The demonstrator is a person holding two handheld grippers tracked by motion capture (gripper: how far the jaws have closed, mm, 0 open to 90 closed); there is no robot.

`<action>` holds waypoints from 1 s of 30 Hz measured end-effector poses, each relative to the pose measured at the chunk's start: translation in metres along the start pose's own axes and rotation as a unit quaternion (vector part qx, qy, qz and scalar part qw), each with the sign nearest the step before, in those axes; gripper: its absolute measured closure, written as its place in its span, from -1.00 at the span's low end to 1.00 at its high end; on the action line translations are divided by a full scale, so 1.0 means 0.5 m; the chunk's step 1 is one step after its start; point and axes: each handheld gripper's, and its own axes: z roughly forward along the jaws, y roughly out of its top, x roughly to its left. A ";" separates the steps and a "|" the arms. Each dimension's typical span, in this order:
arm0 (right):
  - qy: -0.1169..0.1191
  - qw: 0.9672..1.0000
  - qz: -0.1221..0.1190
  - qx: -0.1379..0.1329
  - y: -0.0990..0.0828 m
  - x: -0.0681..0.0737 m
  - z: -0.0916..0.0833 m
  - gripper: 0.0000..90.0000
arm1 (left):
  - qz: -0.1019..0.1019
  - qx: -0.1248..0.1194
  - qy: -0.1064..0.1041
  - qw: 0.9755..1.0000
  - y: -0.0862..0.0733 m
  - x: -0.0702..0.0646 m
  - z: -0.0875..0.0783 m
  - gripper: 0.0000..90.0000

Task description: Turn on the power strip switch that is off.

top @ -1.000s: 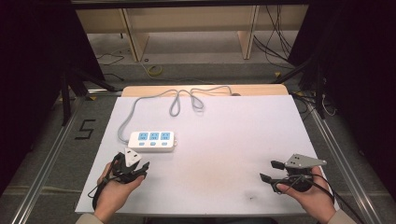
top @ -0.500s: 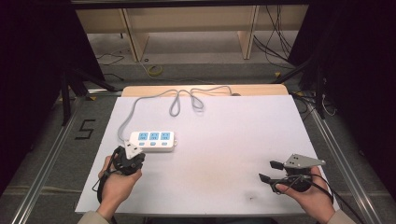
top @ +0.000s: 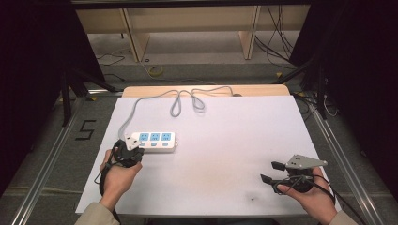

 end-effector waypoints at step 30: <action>0.002 1.000 -0.002 0.000 0.001 0.001 0.002 -0.27 | -0.004 0.012 -0.001 1.000 0.022 0.010 0.030 1.00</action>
